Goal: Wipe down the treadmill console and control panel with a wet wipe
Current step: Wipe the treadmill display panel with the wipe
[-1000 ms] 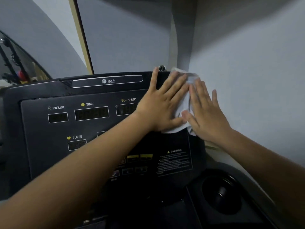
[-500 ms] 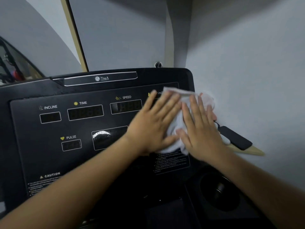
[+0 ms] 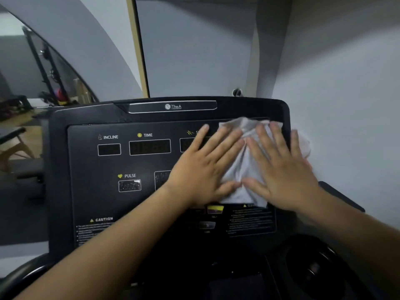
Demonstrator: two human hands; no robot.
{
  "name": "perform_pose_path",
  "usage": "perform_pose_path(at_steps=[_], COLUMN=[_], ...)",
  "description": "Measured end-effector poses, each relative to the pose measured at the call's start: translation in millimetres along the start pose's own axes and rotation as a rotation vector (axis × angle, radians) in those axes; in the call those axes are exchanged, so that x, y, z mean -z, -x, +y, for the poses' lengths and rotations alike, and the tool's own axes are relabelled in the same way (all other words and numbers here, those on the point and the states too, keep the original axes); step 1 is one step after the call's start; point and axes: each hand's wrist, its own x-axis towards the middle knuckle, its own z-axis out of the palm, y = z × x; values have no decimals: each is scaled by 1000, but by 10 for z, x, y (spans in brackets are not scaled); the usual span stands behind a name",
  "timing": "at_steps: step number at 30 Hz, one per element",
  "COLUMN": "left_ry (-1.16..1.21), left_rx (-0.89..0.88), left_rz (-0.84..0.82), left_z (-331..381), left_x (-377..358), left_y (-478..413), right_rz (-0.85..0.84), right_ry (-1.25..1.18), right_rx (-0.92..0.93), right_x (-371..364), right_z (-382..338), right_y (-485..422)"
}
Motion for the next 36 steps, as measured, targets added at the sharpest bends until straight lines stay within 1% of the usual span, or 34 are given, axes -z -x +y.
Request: perform_pose_path(at_steps=[3,5,7,9,11,12,15,17,19,22,25,27,29,31,34,36], left_ry=[-8,19,38,16,-5,-15,-11,-25,-20,9,23,7,-26,-67,-118,-87], left_rx=[109,153,174,162,148,144,174,240,308,311,253,214,186,194,290,333], left_rz=[25,40,40,30,17,11,-12,-45,-81,-64,-31,-32,-43,-69,-119,-104], left_z=[-293,-347,-268,-119,-25,-25,-141,-274,-408,-373,-94,-6,-110,-302,-531,-506], left_x=[117,156,120,42,-20,-30,54,154,233,213,39,-25,17,125,249,263], left_y=[-296,-341,-204,69,296,328,136,-97,-260,-143,278,451,387,157,-157,-178], right_rz=[16,40,49,47,40,35,23,37,65,83,49,16,-14,-6,29,48], right_ry=[-2,-1,-2,11,26,30,20,18,5,17,31,39,46,45,21,-1], right_rx=[-139,-188,-134,-15,70,81,5,-85,-134,-58,82,122,99,28,-93,-94], right_x=[231,318,306,191,76,61,175,318,418,404,190,95,117,228,430,486], right_z=[-24,-148,-275,-326,-254,-188,-118,-195,-284,-360,-342,-255,-166,-150,-270,-371], right_y=[-526,-684,-598,-314,-55,-29,-318,-625,-846,-786,-358,-138,-181,-429,-851,-957])
